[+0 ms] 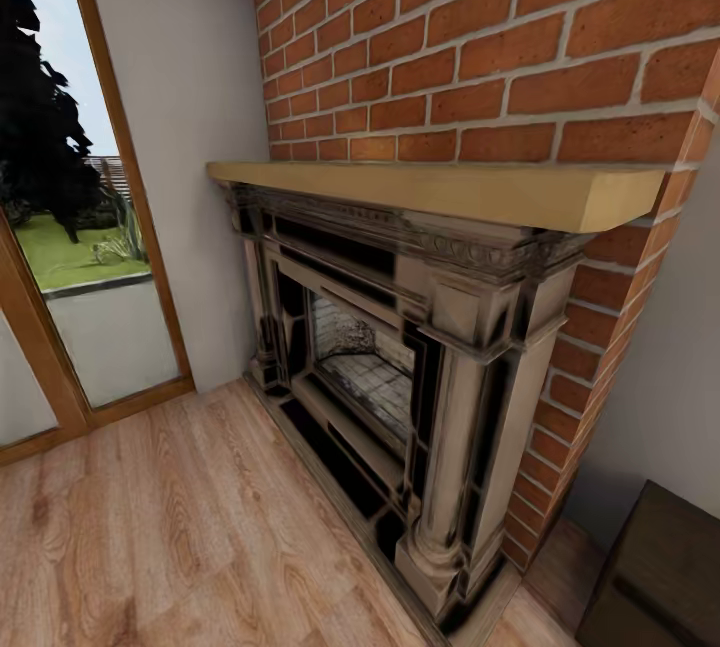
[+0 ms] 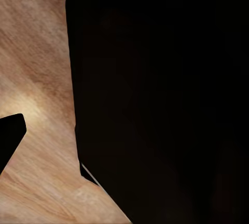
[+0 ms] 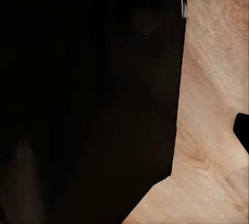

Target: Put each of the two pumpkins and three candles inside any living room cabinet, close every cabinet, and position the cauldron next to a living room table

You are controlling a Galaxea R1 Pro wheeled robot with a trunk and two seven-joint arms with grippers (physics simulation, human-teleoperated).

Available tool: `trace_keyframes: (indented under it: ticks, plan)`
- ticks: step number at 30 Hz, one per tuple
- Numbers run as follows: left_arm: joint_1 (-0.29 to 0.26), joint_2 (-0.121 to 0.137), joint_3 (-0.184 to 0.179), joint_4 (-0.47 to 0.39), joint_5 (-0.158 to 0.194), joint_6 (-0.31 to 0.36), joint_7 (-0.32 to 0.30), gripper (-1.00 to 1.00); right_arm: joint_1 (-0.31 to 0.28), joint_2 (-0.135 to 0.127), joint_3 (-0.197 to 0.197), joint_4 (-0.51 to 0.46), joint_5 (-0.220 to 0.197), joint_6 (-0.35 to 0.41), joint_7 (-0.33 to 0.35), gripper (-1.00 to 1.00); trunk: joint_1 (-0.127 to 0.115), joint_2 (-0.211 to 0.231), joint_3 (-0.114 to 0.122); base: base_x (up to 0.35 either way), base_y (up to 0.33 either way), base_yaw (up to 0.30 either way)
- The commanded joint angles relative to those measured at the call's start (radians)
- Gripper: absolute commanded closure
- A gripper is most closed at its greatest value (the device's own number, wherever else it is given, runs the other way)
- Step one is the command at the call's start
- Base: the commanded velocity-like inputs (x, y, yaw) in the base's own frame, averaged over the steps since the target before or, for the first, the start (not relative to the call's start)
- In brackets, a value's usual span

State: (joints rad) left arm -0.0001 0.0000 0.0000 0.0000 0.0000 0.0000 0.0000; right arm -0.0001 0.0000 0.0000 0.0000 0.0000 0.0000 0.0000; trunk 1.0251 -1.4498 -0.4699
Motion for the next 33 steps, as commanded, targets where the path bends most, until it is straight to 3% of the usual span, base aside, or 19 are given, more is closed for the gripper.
trace_keyframes:
  ticks: [1, 6, 10, 15, 33]
  plan:
    - [0.000, 0.000, 0.000, 0.000, 0.000, 0.000, 0.000, -1.00, 0.000, 0.000, 0.000, 0.000, 0.000, 0.000, 0.000, -1.00, 0.000, 0.000, 0.000, 0.000, 0.000, 0.000]
    - [0.002, -0.005, -0.002, 0.002, 0.002, 0.002, -0.003, -1.00, 0.000, 0.005, 0.001, 0.002, 0.001, 0.002, 0.002, -1.00, 0.000, 0.000, 0.000, 0.000, 0.000, 0.000]
    - [0.001, -0.021, -0.003, 0.002, 0.000, 0.002, -0.003, -1.00, 0.000, 0.027, 0.001, 0.000, 0.002, 0.002, 0.002, -1.00, 0.000, 0.000, 0.000, 0.000, 0.000, 0.000]
    - [0.001, -0.023, -0.003, 0.002, 0.000, 0.002, -0.003, -1.00, 0.000, 0.053, 0.002, 0.000, 0.003, 0.003, 0.002, -1.00, 0.000, 0.000, 0.000, 0.000, 0.000, 0.000]
    - [0.001, -0.022, -0.001, 0.002, 0.000, -0.001, -0.003, -1.00, 0.000, 0.052, -0.001, 0.000, -0.005, 0.002, -0.005, -1.00, 0.000, 0.000, 0.000, 0.000, 0.000, 0.000]
